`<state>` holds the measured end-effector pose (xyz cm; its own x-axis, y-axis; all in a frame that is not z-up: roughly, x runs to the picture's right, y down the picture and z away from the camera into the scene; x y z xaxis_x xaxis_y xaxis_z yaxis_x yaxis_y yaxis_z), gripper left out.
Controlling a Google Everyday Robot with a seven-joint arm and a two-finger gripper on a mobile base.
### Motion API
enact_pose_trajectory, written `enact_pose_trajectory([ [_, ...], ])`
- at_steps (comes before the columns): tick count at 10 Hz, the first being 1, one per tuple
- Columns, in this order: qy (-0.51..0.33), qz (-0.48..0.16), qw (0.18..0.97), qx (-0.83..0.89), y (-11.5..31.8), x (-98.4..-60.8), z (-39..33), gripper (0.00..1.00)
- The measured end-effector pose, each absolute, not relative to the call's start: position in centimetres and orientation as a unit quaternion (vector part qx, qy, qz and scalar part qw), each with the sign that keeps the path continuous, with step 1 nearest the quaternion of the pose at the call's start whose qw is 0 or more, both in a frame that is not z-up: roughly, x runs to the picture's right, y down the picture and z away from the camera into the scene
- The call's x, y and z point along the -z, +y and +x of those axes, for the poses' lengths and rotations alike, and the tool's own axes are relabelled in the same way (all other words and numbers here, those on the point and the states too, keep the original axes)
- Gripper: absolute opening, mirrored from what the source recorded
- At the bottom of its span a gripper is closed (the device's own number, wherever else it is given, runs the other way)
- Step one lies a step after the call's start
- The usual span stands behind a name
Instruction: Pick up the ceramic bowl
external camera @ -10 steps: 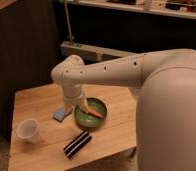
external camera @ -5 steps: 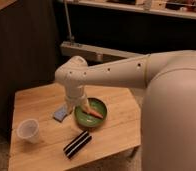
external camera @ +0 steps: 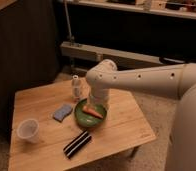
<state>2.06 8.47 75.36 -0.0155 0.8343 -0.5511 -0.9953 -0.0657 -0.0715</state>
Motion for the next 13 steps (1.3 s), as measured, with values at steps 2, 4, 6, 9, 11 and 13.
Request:
enact_pose_trajectory([
  [2, 0.154, -0.235, 0.648, -0.708, 7.5, -77.4, 4.7, 0.65],
  [4, 0.105, -0.281, 0.611, -0.733, 6.7, -80.0, 7.2, 0.65],
  [6, 0.062, -0.339, 0.579, -0.739, 7.4, -81.5, 7.8, 0.65],
  [9, 0.049, -0.365, 0.582, -0.725, 8.7, -81.4, 6.9, 0.65],
  [11, 0.051, -0.373, 0.595, -0.710, 9.2, -82.1, 5.1, 0.65],
  [13, 0.060, -0.378, 0.599, -0.704, 10.0, -83.2, 4.7, 0.65],
])
